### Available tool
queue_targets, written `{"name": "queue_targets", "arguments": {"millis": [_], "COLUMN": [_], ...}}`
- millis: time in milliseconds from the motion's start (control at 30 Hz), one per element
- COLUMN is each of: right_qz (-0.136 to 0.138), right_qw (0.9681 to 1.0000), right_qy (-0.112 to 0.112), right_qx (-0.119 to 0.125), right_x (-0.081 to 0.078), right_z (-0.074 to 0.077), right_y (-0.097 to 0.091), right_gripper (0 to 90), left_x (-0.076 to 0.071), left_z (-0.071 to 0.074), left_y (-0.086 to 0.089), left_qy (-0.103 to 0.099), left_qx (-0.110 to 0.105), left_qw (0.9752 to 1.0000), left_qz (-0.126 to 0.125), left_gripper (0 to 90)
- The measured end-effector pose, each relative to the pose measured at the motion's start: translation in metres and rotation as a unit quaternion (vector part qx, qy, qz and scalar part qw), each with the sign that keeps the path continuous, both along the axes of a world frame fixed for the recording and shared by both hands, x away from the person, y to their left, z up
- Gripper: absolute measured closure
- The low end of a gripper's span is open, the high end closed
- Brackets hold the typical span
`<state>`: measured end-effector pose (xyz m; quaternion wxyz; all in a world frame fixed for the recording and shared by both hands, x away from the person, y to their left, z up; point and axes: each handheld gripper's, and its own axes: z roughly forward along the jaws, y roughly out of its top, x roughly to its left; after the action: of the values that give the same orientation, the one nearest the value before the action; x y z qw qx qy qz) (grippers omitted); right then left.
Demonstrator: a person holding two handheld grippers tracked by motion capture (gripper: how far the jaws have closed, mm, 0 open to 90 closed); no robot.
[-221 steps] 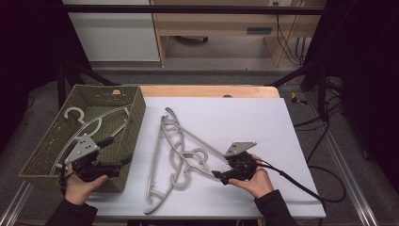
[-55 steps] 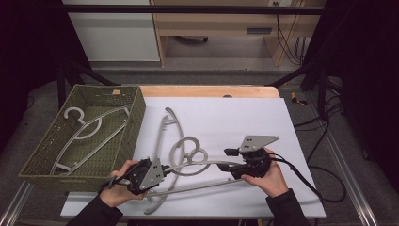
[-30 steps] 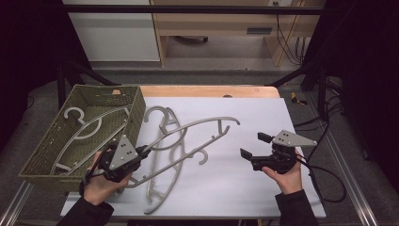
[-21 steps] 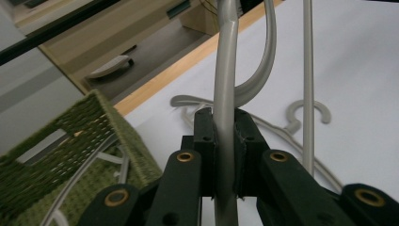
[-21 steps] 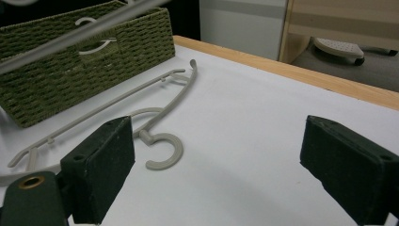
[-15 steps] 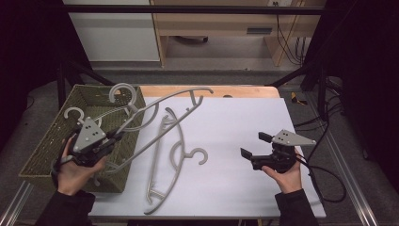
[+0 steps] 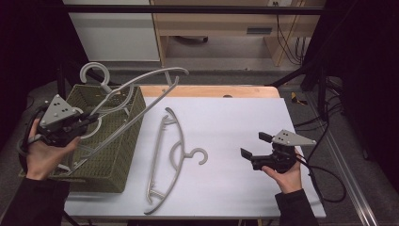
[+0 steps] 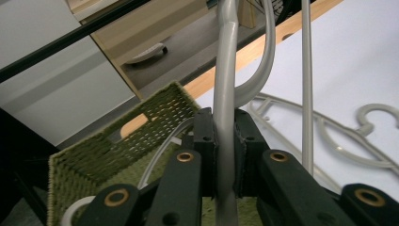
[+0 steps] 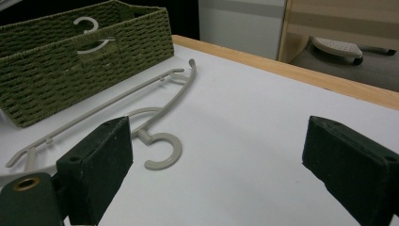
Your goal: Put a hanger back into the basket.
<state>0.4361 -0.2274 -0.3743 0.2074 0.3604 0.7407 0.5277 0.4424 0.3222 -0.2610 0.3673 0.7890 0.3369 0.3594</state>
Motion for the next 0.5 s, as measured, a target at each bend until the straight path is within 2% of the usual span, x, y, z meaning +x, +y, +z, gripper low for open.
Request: {"name": "queue_targets", "arguments": {"millis": [200, 400, 500], "right_qz": [0.0, -0.001, 0.002], "right_qw": [1.0, 1.0, 1.0], "right_qy": [0.0, 0.002, 0.002], "right_qx": [-0.001, -0.002, -0.004], "right_x": [0.001, 0.001, 0.001], "right_z": [-0.001, -0.001, -0.001], "right_y": [0.001, 0.001, 0.001], "right_gripper": [9.0, 8.9, 8.8], "left_x": [0.015, 0.028, 0.032], "left_z": [-0.006, -0.019, -0.026], "left_y": [0.021, 0.043, 0.055], "left_qy": [0.006, 0.02, 0.022], "left_qx": [0.009, 0.017, 0.013], "left_qw": [0.9999, 0.9995, 0.9994], "left_qz": [0.001, 0.019, 0.025], "left_gripper": [81.9, 81.9, 81.9]}}
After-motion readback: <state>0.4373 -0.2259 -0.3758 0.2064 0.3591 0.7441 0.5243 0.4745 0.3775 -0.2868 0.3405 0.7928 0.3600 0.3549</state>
